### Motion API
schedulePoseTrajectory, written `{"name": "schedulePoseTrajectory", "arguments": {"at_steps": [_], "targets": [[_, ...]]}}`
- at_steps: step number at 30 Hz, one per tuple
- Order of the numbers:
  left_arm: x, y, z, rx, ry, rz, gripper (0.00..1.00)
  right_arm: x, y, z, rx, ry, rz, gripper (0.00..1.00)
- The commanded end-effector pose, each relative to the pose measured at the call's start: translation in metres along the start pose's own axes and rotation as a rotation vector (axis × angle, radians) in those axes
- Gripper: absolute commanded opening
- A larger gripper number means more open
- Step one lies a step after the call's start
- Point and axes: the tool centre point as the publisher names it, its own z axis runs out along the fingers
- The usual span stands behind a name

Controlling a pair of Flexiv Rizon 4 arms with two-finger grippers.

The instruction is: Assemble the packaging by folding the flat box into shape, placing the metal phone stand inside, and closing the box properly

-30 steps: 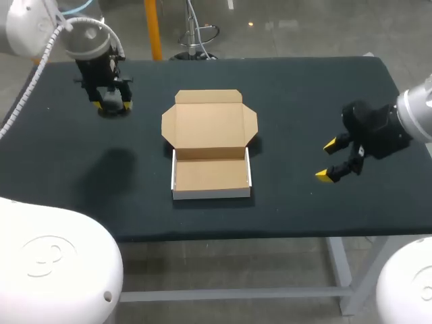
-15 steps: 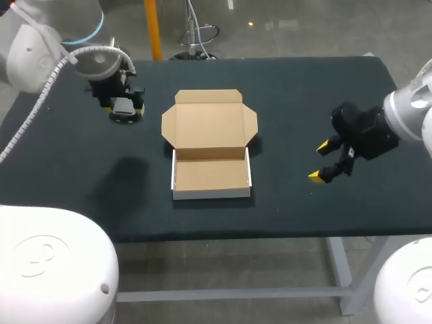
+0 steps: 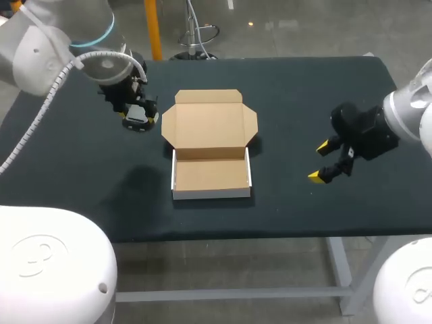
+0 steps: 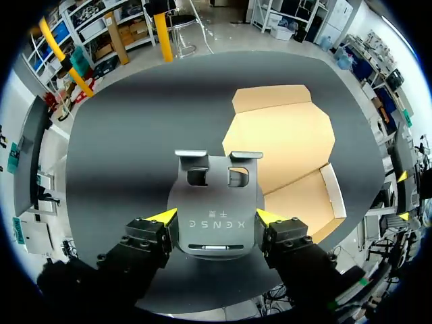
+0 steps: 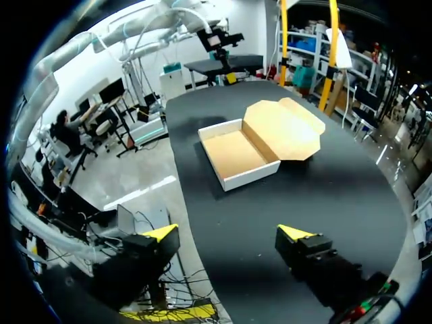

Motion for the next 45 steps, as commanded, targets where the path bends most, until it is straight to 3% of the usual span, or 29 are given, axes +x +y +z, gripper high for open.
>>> {"name": "schedulePoseTrajectory", "arguments": {"at_steps": [1,18,34,45], "targets": [[0.011,0.001,0.003,-0.016,0.002,0.027,0.00,0.000,-0.001,-0.002,-0.005,0.005,-0.002,1.00],[0.065,0.011,0.026,-0.097,0.044,0.144,0.00,0.000,-0.001,-0.002,-0.005,0.005,-0.002,1.00],[0.129,0.033,0.051,-0.151,0.083,0.266,0.00,0.000,-0.001,-0.002,-0.005,0.005,-0.002,1.00],[0.153,0.047,0.075,-0.142,0.091,0.289,0.00,0.000,-0.001,-0.002,-0.005,0.005,-0.002,1.00]]}}
